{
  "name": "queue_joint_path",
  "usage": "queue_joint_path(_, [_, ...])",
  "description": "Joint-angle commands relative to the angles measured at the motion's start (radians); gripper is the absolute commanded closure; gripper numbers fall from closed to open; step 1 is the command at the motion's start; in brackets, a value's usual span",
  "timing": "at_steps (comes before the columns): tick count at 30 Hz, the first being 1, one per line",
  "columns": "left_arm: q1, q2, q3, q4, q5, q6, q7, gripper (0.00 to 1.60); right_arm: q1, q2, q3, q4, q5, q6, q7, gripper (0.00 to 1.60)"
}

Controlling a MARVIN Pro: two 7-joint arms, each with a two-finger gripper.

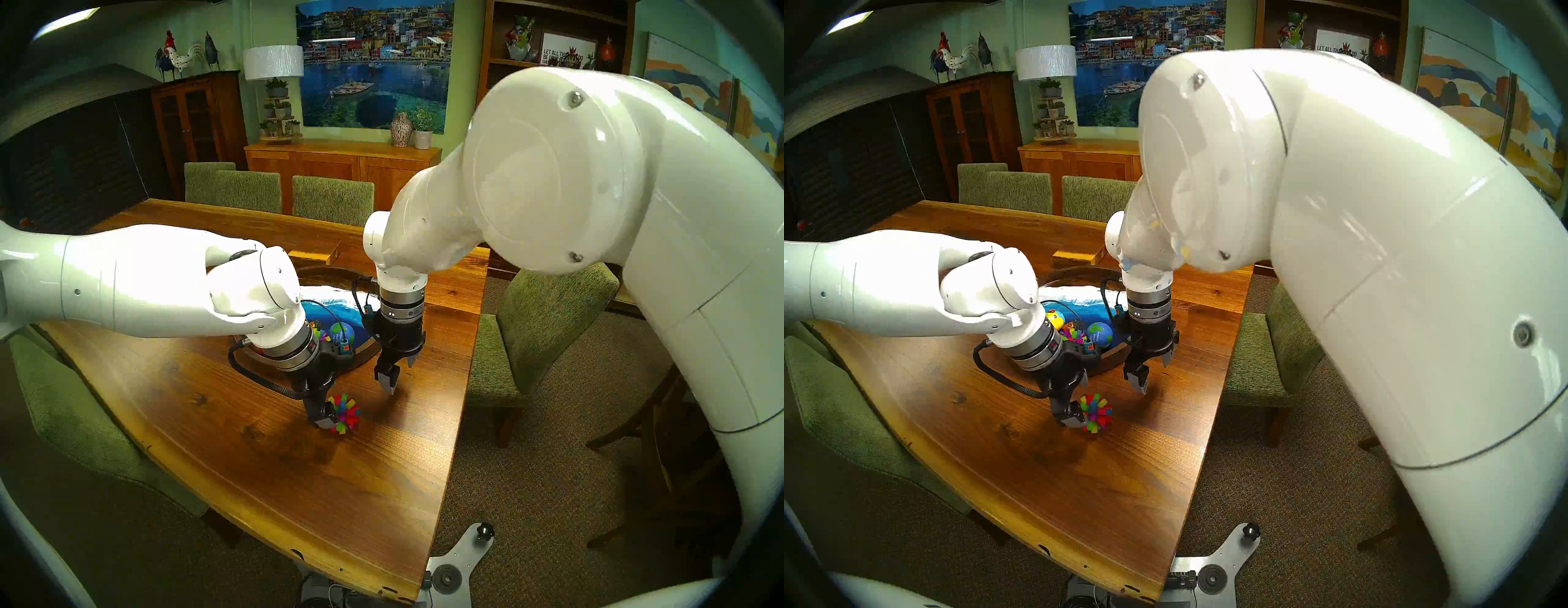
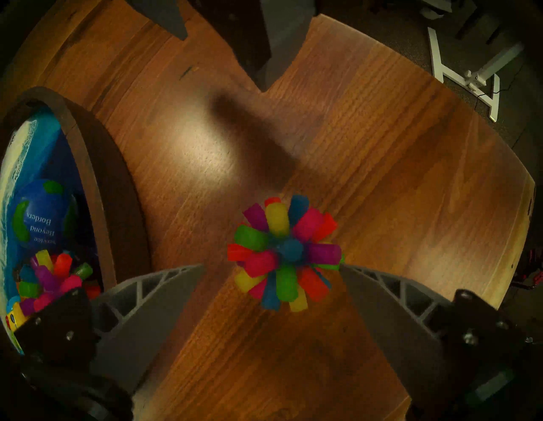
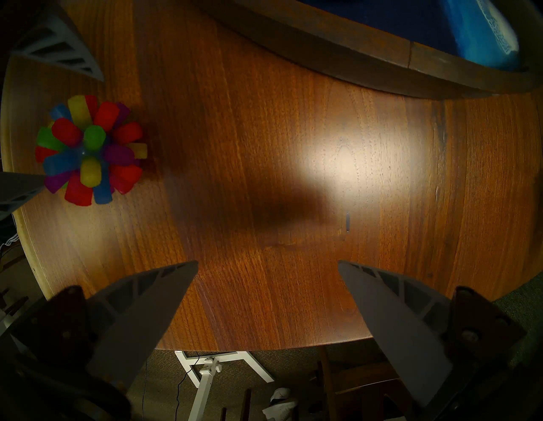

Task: Put toys in center tray

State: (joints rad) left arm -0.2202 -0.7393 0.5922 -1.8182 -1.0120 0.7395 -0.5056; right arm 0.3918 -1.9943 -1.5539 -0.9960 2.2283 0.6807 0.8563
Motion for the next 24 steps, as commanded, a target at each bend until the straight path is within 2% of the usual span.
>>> queue_joint_path(1, [0.024,-0.072,-0.023,0.061,-0.010,-0.017,0.002,0.19,0.033,0.003,0.001,0.012,0.002,0.000,0.001,0.00])
queue_joint_path(2, [0.027,-0.076,-0.021,0.068,-0.009,-0.019,-0.001,0.50,0.034,0.003,0.001,0.011,0.002,0.000,0.001,0.00])
queue_joint_path(3, [0.030,-0.079,-0.019,0.072,-0.008,-0.021,-0.002,1.08,0.034,0.003,0.001,0.011,0.002,0.000,0.001,0.00])
queue_joint_path(5, [0.032,-0.079,-0.014,0.078,-0.003,-0.026,-0.006,1.60,0.034,0.003,0.001,0.011,0.002,0.000,0.001,0.00])
queue_joint_path(10, [0.009,-0.048,-0.008,0.069,0.003,-0.028,-0.024,1.60,0.034,0.003,0.001,0.011,0.002,0.000,0.001,0.00])
queue_joint_path(16, [-0.074,0.036,-0.013,0.026,0.027,-0.004,-0.048,1.60,0.032,0.003,0.001,0.013,0.002,0.000,0.001,0.00])
queue_joint_path(18, [-0.091,0.077,-0.035,0.014,0.042,0.002,-0.055,1.60,0.031,0.003,0.000,0.014,0.001,0.000,0.001,0.00])
queue_joint_path(24, [-0.131,0.144,-0.074,0.033,0.058,0.017,-0.078,1.60,0.029,0.003,0.000,0.014,0.001,0.000,0.001,0.00])
